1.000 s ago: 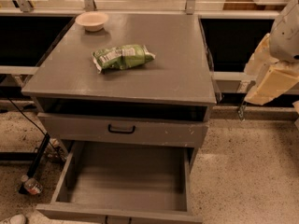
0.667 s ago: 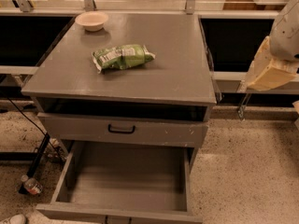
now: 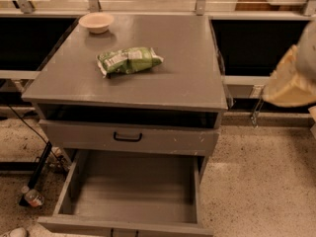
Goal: Close middle drawer
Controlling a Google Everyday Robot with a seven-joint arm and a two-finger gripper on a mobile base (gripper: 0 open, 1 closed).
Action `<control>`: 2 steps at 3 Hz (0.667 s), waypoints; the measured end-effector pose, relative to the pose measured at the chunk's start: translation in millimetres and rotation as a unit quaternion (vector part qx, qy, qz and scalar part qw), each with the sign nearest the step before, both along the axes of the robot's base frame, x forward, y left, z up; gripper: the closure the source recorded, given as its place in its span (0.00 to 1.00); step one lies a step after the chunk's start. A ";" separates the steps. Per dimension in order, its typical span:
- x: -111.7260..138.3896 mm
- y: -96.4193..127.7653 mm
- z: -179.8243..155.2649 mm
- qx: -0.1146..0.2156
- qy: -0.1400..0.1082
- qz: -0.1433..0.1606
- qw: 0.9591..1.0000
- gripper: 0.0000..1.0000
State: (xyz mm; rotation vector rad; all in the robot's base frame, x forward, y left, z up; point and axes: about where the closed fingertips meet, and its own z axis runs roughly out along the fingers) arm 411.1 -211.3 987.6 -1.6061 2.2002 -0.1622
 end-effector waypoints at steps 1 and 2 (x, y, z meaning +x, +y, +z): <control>-18.3 -11.7 -56.0 -0.007 -0.004 -0.029 1.000 1.00; -33.5 -22.5 -183.3 -0.049 0.085 -0.034 0.995 1.00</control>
Offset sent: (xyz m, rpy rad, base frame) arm -0.0891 -0.0414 -0.3467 -0.1974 0.4779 -0.0862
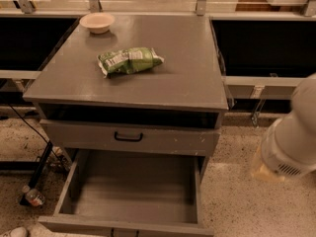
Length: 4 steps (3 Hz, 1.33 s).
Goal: Close middle drawer
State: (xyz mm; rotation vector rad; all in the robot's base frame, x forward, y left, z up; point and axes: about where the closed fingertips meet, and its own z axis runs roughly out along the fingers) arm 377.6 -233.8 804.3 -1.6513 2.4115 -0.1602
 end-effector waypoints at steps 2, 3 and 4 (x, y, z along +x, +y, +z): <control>-32.6 -17.6 -111.5 -0.037 0.100 -0.003 0.994 1.00; -44.7 -16.0 -125.3 -0.031 0.093 -0.023 0.995 1.00; -68.1 -16.1 -163.8 -0.019 0.101 -0.048 0.994 1.00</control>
Offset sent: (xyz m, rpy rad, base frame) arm -0.0199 -0.0109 -0.0847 -0.0541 0.1462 -0.0005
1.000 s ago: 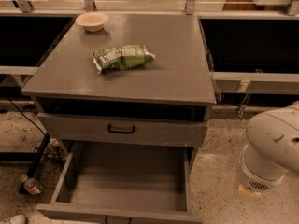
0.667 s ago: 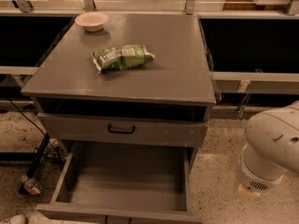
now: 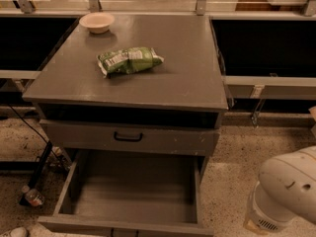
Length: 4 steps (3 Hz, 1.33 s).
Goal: Close middle drawer
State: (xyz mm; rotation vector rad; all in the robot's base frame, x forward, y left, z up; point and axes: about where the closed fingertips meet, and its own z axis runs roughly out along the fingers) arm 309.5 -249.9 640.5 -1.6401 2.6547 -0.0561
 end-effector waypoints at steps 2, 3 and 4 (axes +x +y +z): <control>-18.0 -2.7 -35.7 -0.005 0.020 -0.012 1.000 1.00; -45.2 -6.6 -56.0 0.024 0.043 -0.031 0.998 1.00; -88.7 -10.2 -96.6 0.046 0.084 -0.057 0.994 1.00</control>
Offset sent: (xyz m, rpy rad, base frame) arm -0.0139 -0.0012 -0.0304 -0.0059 0.0334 -0.0165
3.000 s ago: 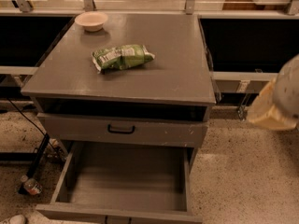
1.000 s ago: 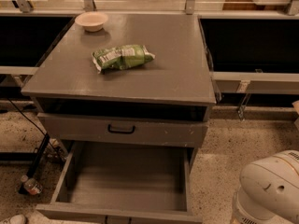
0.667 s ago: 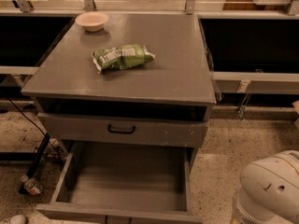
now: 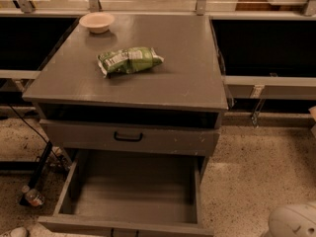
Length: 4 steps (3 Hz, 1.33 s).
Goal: Close middle drawer
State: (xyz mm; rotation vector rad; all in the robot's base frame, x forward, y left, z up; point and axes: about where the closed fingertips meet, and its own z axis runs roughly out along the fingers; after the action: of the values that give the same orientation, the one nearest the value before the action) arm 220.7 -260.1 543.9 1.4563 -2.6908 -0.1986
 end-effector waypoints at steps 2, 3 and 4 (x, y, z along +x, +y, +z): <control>-41.2 2.8 -40.1 0.006 0.052 -0.012 0.999 1.00; -34.4 5.9 -49.3 0.024 0.051 -0.024 0.998 1.00; -39.8 26.4 -59.3 0.046 0.049 -0.018 0.998 1.00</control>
Offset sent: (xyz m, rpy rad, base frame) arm -0.0308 0.0017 -0.0305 0.0144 0.0736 -0.0093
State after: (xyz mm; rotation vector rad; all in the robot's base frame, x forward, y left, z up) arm 180.9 -233.7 484.6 1.3827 -2.6639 -0.3912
